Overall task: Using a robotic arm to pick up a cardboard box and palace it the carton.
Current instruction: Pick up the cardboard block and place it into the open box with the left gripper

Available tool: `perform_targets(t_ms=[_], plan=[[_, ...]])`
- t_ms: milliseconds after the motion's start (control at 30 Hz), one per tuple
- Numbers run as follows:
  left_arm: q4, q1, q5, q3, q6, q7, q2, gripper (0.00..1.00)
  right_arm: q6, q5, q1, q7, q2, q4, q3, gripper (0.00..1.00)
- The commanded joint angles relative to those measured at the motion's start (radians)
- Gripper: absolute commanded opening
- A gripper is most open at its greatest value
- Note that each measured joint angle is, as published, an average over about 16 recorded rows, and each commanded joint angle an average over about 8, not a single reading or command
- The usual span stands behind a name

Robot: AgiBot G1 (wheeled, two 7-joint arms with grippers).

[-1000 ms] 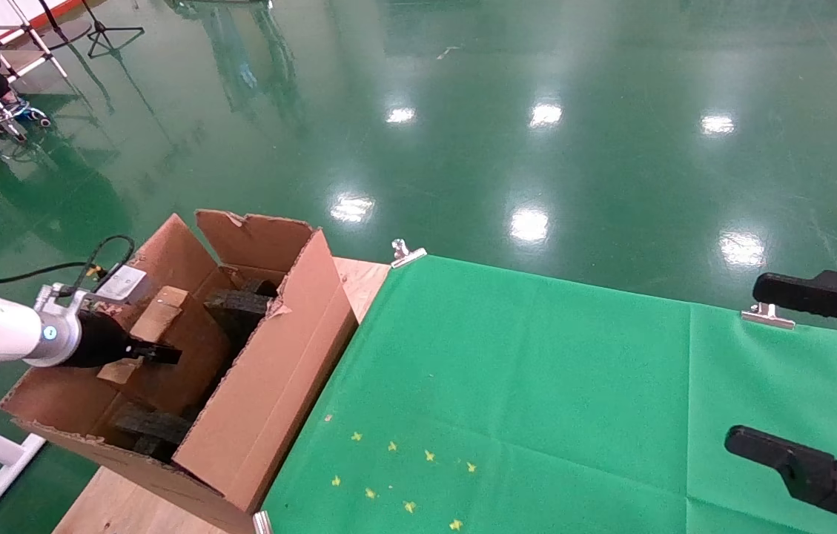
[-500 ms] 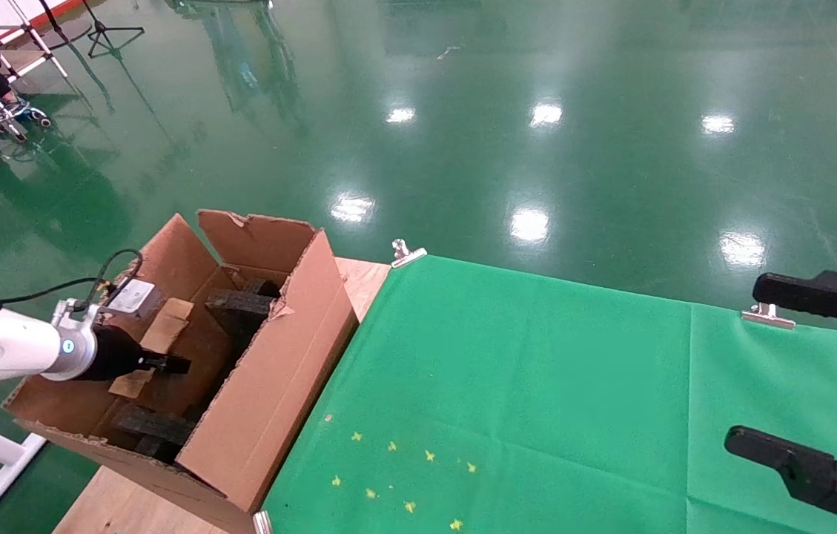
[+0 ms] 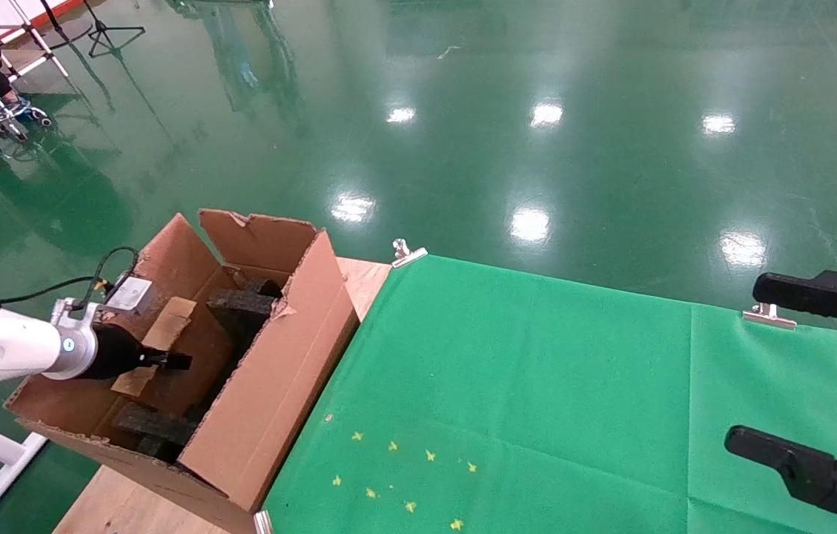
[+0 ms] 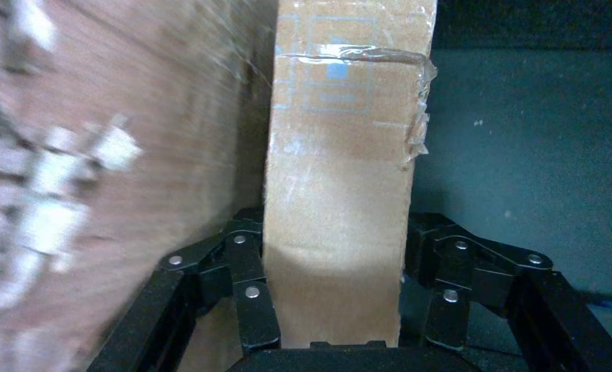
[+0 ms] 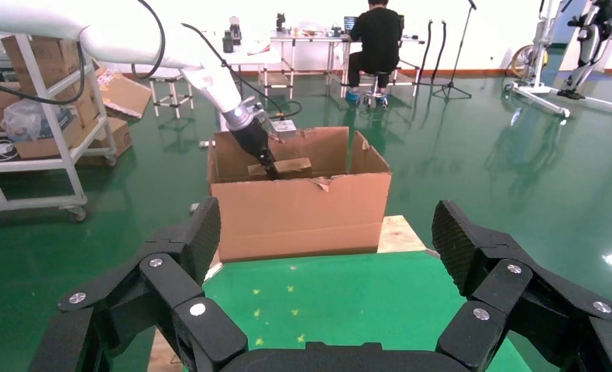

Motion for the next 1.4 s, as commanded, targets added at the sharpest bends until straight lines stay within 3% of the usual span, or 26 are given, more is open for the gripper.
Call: perform_targets(t_ms=[33,800,1200,1400], plan=[[-0.001,-0.005,0.003,0.002,0.002,-0.001,-0.001,1.00,0.000,0.000,0.000,0.000,0.000,0.000,0.000,1.00],[0.021,-0.088,0.011,0.008,0.081,-0.018,-0.020,1.00,0.000,0.000,0.000,0.000,0.000,0.000,0.000,1.00],[0.013,-0.254,-0.144,-0.102,0.341,-0.025,-0.121,1.00,0.000,0.000,0.000,0.000,0.000,0.000,0.000,1.00],[0.038,-0.331,-0.247,-0.177,0.550,-0.046,-0.174,1.00,0.000,0.000,0.000,0.000,0.000,0.000,0.000,1.00]])
